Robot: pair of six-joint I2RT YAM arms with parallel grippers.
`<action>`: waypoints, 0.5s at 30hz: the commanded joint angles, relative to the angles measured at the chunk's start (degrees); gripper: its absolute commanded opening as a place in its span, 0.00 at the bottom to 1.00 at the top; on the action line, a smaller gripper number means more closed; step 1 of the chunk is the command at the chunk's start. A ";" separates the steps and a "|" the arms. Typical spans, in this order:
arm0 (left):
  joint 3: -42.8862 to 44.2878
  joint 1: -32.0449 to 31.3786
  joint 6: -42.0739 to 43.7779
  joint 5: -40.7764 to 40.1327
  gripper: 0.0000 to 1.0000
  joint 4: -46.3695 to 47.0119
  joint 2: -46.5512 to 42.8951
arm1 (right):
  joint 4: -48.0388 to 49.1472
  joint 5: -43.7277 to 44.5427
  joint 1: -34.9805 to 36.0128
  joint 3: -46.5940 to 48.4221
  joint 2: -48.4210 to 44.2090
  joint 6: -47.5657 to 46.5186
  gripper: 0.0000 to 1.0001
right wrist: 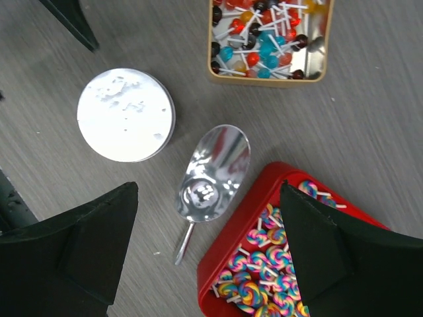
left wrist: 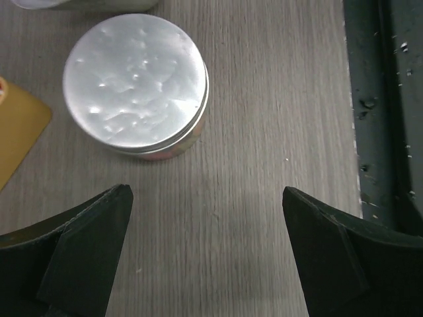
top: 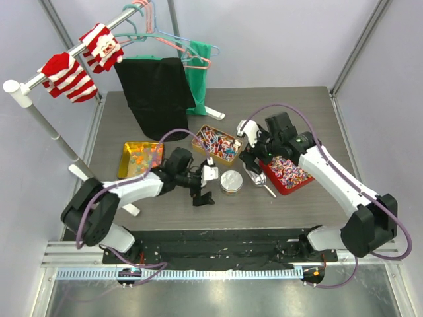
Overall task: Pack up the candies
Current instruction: Screw the bottle lid onto the packing bottle, then reset both arms
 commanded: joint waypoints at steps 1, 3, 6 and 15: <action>6.62 3.57 3.26 5.57 1.00 -20.47 -7.56 | 2.88 7.88 -0.03 1.35 -4.80 1.86 0.93; 10.66 3.83 2.02 1.44 1.00 -23.71 -10.72 | 2.79 10.09 -0.03 2.40 -7.51 1.68 1.00; 19.44 4.01 3.95 -6.12 1.00 -31.35 -12.93 | 4.36 15.18 -0.12 3.90 -11.82 2.99 1.00; 42.48 11.21 -0.70 -21.69 1.00 -42.81 -19.25 | 26.50 38.48 -0.03 1.18 -27.30 5.73 1.00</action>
